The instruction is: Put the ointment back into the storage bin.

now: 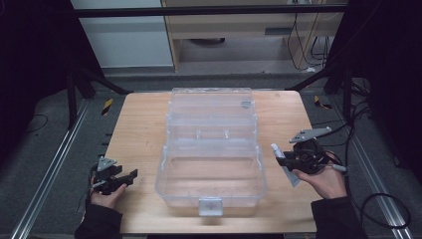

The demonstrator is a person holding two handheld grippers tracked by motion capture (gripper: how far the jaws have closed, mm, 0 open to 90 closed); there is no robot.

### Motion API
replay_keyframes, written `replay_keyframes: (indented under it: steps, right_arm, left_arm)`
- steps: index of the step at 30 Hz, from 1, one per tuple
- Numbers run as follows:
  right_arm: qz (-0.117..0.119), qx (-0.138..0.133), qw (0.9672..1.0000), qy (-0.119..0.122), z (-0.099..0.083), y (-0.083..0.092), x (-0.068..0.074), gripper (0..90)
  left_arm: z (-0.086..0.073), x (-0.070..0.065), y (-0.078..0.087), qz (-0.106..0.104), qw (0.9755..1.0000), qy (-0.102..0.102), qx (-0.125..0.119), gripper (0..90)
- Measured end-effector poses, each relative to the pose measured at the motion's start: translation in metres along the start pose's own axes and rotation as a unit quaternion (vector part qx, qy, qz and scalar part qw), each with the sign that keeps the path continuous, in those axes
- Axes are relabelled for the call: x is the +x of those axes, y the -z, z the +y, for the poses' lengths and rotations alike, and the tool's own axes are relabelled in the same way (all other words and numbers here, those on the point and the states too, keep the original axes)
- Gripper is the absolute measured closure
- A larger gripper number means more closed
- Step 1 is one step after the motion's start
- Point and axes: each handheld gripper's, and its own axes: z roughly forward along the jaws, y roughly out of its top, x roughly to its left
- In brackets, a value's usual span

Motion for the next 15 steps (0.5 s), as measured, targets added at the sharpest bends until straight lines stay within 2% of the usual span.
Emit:
replay_keyframes:
  steps: [2, 4, 9, 10, 13, 15]
  right_arm:
    - [0.008, -0.007, 0.9997, 0.022, 0.010, 0.005, 0.003, 69.6]
    - [0.010, -0.008, 0.9996, 0.027, 0.013, 0.006, 0.003, 69.6]
    - [0.027, -0.004, 0.9973, 0.069, 0.033, 0.009, 0.013, 69.6]
    - [0.027, -0.004, 0.9973, 0.069, 0.033, 0.009, 0.013, 69.6]
    - [0.041, 0.003, 0.9941, 0.100, 0.047, 0.008, 0.021, 69.6]
    - [0.045, 0.004, 0.9932, 0.107, 0.049, 0.007, 0.022, 69.6]
  left_arm:
    - [0.000, 0.000, 0.000, -0.001, 1.0000, 0.000, 0.001, 32.1]
    - [0.000, 0.000, 0.000, -0.002, 1.0000, 0.000, 0.000, 32.1]
    - [0.000, 0.000, -0.001, -0.002, 1.0000, 0.001, -0.001, 32.1]
    - [0.000, 0.000, -0.001, -0.002, 1.0000, 0.001, -0.001, 32.1]
    - [0.000, 0.000, -0.001, -0.001, 1.0000, 0.001, 0.000, 32.2]
    - [0.000, 0.000, -0.001, -0.002, 1.0000, 0.001, 0.000, 32.2]
